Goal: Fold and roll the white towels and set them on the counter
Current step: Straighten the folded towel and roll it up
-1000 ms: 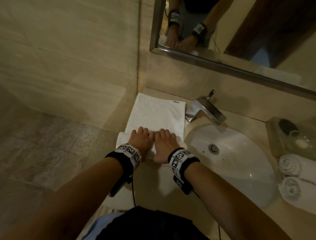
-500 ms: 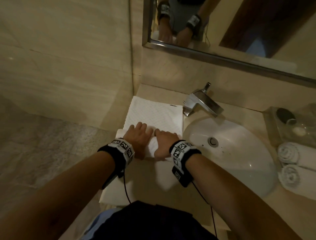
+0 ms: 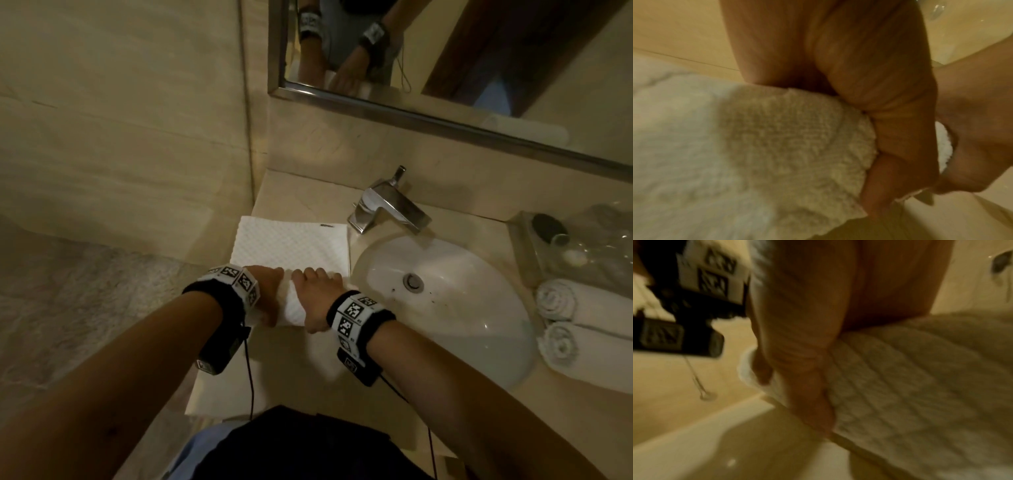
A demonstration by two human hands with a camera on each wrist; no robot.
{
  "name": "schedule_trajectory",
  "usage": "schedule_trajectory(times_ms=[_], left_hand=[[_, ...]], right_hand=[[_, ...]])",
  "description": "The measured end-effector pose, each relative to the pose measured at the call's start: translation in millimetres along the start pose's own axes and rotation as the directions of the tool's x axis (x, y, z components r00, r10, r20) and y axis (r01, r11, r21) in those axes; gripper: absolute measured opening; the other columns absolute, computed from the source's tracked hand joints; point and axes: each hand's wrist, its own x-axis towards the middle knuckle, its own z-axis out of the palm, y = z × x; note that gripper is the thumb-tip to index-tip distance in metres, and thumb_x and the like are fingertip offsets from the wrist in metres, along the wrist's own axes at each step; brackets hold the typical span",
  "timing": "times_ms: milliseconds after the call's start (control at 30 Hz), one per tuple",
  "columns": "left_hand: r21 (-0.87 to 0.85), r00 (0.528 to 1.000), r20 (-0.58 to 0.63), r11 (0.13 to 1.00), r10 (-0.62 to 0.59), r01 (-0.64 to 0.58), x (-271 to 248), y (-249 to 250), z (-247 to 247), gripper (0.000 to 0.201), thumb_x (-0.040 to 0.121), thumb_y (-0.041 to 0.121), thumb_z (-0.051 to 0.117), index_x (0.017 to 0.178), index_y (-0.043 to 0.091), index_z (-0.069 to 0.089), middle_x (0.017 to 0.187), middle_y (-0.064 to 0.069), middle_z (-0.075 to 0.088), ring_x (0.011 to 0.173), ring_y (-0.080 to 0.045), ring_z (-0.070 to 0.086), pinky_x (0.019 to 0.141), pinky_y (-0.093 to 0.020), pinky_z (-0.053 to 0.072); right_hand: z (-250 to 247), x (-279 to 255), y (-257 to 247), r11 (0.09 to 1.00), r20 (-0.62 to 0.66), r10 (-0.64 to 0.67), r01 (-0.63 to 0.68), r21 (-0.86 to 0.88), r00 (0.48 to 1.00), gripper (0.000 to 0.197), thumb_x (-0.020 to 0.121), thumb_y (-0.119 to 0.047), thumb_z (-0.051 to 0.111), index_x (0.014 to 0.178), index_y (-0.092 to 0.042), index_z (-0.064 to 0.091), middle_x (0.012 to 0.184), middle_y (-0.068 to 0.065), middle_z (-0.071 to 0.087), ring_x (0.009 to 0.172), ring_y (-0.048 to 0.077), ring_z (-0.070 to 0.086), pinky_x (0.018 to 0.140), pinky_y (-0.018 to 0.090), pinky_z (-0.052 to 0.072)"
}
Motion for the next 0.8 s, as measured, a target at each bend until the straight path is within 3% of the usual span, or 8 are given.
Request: schedule_trajectory(times_ms=[133, 233, 300, 367, 467, 533, 633, 800], left_hand=[[0.087, 0.99, -0.141, 0.996, -0.005, 0.017, -6.8, 0.6, 3.0, 0.092, 0.054, 0.047, 0.081, 0.132, 0.022, 0.037, 0.127, -0.005, 0.047, 0.117, -0.025, 0.048, 0.097, -0.039, 0.043], [0.342, 0.922, -0.361, 0.94, 0.141, -0.01, -16.7, 5.6, 8.9, 0.081, 0.067, 0.041, 0.074, 0.132, 0.014, 0.034, 0.125, -0.009, 0.042, 0.114, -0.028, 0.041, 0.093, -0.04, 0.035], [0.323, 0.895, -0.413, 0.946, 0.171, -0.032, -19.0, 6.9, 17.7, 0.067, 0.076, 0.032, 0.067, 0.131, 0.011, 0.035, 0.123, -0.009, 0.042, 0.109, -0.027, 0.041, 0.091, -0.038, 0.036], [0.246, 0.892, -0.427, 0.969, 0.144, -0.039, -17.6, 6.8, 22.0, 0.066, 0.075, 0.029, 0.069, 0.129, 0.011, 0.035, 0.122, -0.007, 0.043, 0.109, -0.025, 0.042, 0.091, -0.036, 0.037], [0.211, 0.901, -0.415, 0.977, 0.13, -0.044, -13.1, 7.3, 13.4, 0.073, 0.067, 0.031, 0.076, 0.126, 0.015, 0.036, 0.122, -0.004, 0.046, 0.109, -0.024, 0.043, 0.093, -0.035, 0.039], [0.215, 0.929, -0.351, 0.976, 0.12, -0.045, -7.7, 7.3, 3.8, 0.086, 0.061, 0.034, 0.082, 0.131, 0.017, 0.035, 0.125, -0.003, 0.046, 0.113, -0.023, 0.044, 0.095, -0.036, 0.039], [0.21, 0.959, -0.267, 0.977, 0.097, -0.041, -1.3, 6.5, -10.3, 0.095, 0.055, 0.038, 0.087, 0.131, 0.019, 0.035, 0.127, -0.001, 0.048, 0.115, -0.023, 0.045, 0.098, -0.037, 0.04], [0.075, 0.988, -0.151, 0.997, 0.031, -0.02, -1.2, 5.1, -14.9, 0.091, 0.052, 0.04, 0.087, 0.129, 0.024, 0.04, 0.122, 0.0, 0.054, 0.112, -0.023, 0.054, 0.094, -0.039, 0.047]], right_hand=[[-9.8, 4.9, 3.4, 0.988, -0.007, 0.029, -0.027, 0.152, 1.0, 0.072, 0.072, -0.032, 0.066, 0.135, -0.012, 0.035, 0.125, 0.007, 0.051, 0.117, 0.028, 0.049, 0.098, 0.041, 0.038], [-18.8, 10.0, 7.3, 0.954, 0.049, 0.104, -0.114, 0.279, 0.993, 0.083, 0.05, -0.023, 0.059, 0.131, -0.016, 0.042, 0.108, 0.006, 0.063, 0.099, 0.028, 0.059, 0.08, 0.033, 0.047], [-20.3, 13.0, 8.2, 0.944, 0.069, 0.121, -0.136, 0.302, 0.99, 0.085, 0.041, -0.016, 0.059, 0.124, -0.017, 0.045, 0.092, 0.003, 0.063, 0.084, 0.025, 0.06, 0.07, 0.031, 0.051], [-17.6, 12.1, 7.0, 0.957, 0.053, 0.107, -0.117, 0.266, 0.993, 0.079, 0.048, -0.013, 0.062, 0.125, -0.015, 0.044, 0.097, 0.002, 0.061, 0.088, 0.024, 0.059, 0.073, 0.032, 0.05], [-9.4, 9.6, 6.4, 0.983, -0.065, 0.082, -0.07, 0.17, 0.994, 0.072, 0.066, -0.027, 0.064, 0.132, -0.012, 0.038, 0.124, 0.007, 0.048, 0.115, 0.027, 0.047, 0.097, 0.042, 0.04], [-4.1, 7.2, 6.4, 0.995, -0.129, 0.055, -0.043, 0.088, 0.99, 0.078, 0.069, -0.037, 0.065, 0.136, -0.014, 0.031, 0.132, 0.008, 0.038, 0.124, 0.028, 0.036, 0.105, 0.049, 0.03], [3.3, 1.5, 6.1, 1.0, -0.119, 0.009, -0.005, 0.03, 0.993, 0.093, 0.066, -0.039, 0.069, 0.141, -0.014, 0.02, 0.137, 0.007, 0.029, 0.128, 0.028, 0.028, 0.109, 0.056, 0.021], [3.2, 5.8, 12.3, 0.998, -0.169, 0.01, 0.0, 0.057, 0.986, 0.089, 0.063, -0.029, 0.072, 0.139, -0.02, 0.027, 0.132, 0.003, 0.039, 0.124, 0.025, 0.039, 0.103, 0.049, 0.031]])
